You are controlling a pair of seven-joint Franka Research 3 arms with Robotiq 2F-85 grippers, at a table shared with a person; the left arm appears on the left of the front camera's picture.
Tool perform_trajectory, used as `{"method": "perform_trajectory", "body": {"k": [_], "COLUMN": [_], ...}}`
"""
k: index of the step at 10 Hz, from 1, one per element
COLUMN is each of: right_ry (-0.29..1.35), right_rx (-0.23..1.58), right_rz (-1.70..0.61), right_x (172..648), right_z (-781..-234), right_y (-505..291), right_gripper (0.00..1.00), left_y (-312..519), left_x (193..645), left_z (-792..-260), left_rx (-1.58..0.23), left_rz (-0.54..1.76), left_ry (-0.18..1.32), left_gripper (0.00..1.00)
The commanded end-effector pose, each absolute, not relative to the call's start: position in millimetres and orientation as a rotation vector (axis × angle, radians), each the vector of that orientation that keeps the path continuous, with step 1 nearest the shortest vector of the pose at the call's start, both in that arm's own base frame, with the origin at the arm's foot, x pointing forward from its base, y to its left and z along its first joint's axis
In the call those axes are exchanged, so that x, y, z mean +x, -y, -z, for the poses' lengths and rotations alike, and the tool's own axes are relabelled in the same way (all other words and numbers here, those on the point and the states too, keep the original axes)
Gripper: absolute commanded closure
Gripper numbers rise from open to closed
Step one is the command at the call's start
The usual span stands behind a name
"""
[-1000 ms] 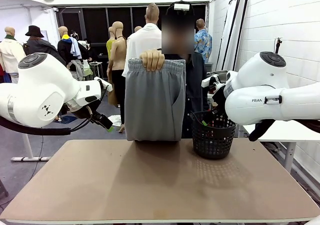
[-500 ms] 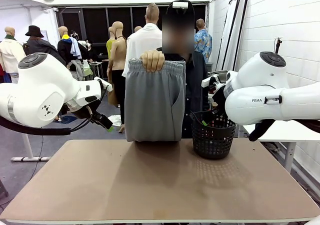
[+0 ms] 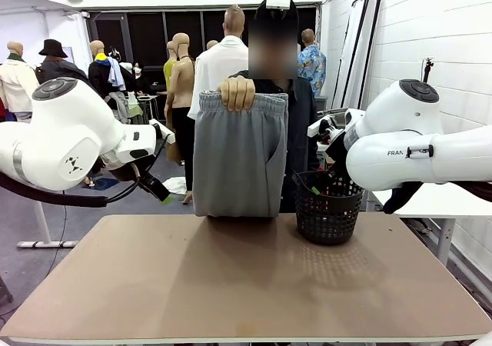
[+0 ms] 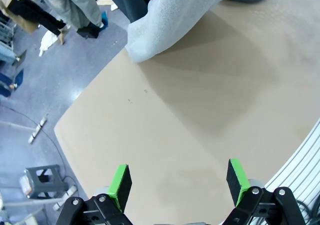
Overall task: Fold the training pants.
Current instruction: Grab both ends of the Training pants handed by a person.
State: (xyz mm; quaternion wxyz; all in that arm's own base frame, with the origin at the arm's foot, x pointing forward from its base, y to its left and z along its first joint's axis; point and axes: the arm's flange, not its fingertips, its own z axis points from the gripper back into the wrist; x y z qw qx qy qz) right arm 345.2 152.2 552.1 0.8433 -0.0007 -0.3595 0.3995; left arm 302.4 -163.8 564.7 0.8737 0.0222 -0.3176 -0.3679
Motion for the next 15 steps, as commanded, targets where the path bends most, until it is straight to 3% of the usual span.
{"method": "perform_trajectory", "body": {"k": [1, 6, 7, 12, 15], "right_ry": [0.777, 0.8, 0.796, 0.802, 0.836], "right_rx": [-0.006, -0.028, -0.062, -0.048, 0.015], "right_rz": [-1.023, -1.271, -1.202, -1.23, -1.386], "right_x": [360, 371, 365, 363, 392], "right_z": [-554, -562, -565, -564, -556], "right_y": [-145, -151, -151, -153, -158], "right_gripper": [0.0, 0.0, 0.0, 0.0, 0.0], "left_y": [157, 145, 146, 150, 141], "left_x": [312, 318, 314, 315, 340], "left_z": [-573, -579, -583, -577, -576], "left_rx": [0.085, 0.031, 0.021, 0.066, 0.084], "left_rz": [0.926, 1.264, 1.176, 1.216, 1.309], "left_ry": [0.64, 0.65, 0.662, 0.663, 0.756], "left_gripper": [0.0, 0.0, 0.0, 0.0, 0.0]}}
